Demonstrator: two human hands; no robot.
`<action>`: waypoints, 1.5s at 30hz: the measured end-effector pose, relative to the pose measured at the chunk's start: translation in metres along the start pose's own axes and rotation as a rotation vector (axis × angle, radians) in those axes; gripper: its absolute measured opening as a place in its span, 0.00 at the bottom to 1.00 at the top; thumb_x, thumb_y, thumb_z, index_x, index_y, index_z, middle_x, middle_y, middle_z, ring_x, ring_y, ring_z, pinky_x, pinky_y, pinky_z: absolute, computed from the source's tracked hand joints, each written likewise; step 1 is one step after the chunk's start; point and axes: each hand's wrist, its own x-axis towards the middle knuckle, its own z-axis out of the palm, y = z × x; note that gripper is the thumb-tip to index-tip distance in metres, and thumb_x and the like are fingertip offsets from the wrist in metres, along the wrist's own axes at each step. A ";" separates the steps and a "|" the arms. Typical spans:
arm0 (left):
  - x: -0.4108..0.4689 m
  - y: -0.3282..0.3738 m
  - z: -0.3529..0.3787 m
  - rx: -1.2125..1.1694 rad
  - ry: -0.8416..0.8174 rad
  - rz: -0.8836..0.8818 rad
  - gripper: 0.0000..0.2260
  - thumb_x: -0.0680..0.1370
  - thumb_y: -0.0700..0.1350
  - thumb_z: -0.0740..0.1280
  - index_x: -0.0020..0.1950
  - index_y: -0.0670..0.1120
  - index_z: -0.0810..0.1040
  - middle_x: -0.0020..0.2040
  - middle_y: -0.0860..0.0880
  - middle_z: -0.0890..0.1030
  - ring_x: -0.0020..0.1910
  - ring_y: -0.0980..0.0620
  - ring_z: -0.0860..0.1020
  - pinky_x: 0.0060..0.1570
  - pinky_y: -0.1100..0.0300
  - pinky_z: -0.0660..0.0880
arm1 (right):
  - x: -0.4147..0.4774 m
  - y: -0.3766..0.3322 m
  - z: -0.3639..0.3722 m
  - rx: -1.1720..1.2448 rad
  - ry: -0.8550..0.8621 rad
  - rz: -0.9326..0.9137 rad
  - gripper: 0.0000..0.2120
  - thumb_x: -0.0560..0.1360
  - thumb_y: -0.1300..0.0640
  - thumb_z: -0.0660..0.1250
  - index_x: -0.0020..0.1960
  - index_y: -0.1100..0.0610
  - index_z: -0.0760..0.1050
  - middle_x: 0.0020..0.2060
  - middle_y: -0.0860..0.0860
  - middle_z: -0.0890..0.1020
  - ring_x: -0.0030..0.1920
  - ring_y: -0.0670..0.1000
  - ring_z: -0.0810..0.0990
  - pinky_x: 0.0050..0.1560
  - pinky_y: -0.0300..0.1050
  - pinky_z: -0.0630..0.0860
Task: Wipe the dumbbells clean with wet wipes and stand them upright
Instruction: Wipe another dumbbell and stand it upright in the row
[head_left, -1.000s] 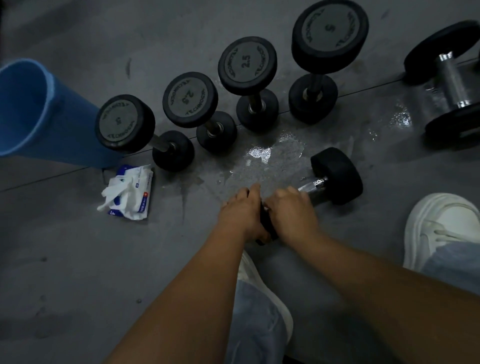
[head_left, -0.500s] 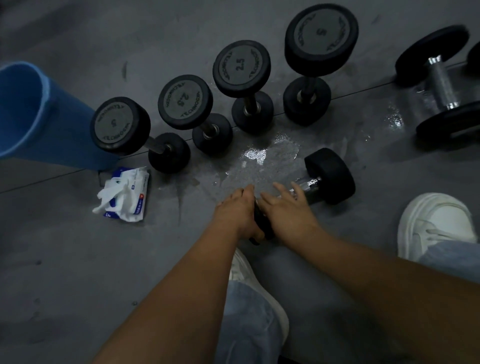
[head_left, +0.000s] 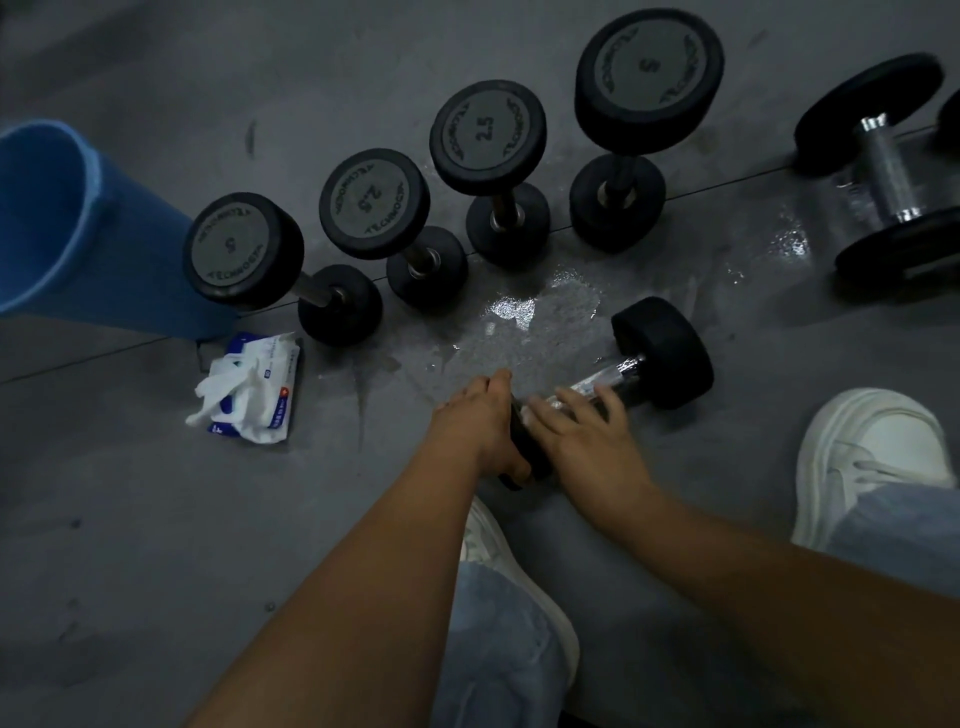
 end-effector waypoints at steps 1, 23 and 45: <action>0.001 0.000 -0.001 0.003 -0.002 0.000 0.57 0.60 0.54 0.81 0.79 0.49 0.49 0.76 0.46 0.62 0.73 0.44 0.65 0.69 0.47 0.66 | 0.000 0.000 -0.001 -0.029 -0.001 -0.013 0.26 0.66 0.52 0.75 0.64 0.53 0.76 0.62 0.48 0.78 0.66 0.57 0.73 0.66 0.60 0.54; 0.005 -0.001 -0.004 0.022 -0.030 -0.003 0.57 0.60 0.54 0.81 0.79 0.49 0.49 0.75 0.47 0.62 0.73 0.45 0.65 0.68 0.49 0.67 | 0.028 -0.003 -0.009 -0.081 -0.161 -0.011 0.32 0.73 0.43 0.67 0.73 0.53 0.64 0.70 0.48 0.68 0.75 0.57 0.58 0.72 0.63 0.44; -0.018 -0.004 0.027 -0.050 0.285 0.037 0.57 0.62 0.62 0.78 0.80 0.46 0.48 0.79 0.46 0.55 0.77 0.46 0.55 0.75 0.51 0.57 | 0.022 -0.025 0.013 1.723 -0.293 1.239 0.11 0.78 0.65 0.60 0.57 0.66 0.77 0.46 0.59 0.81 0.44 0.58 0.81 0.40 0.44 0.75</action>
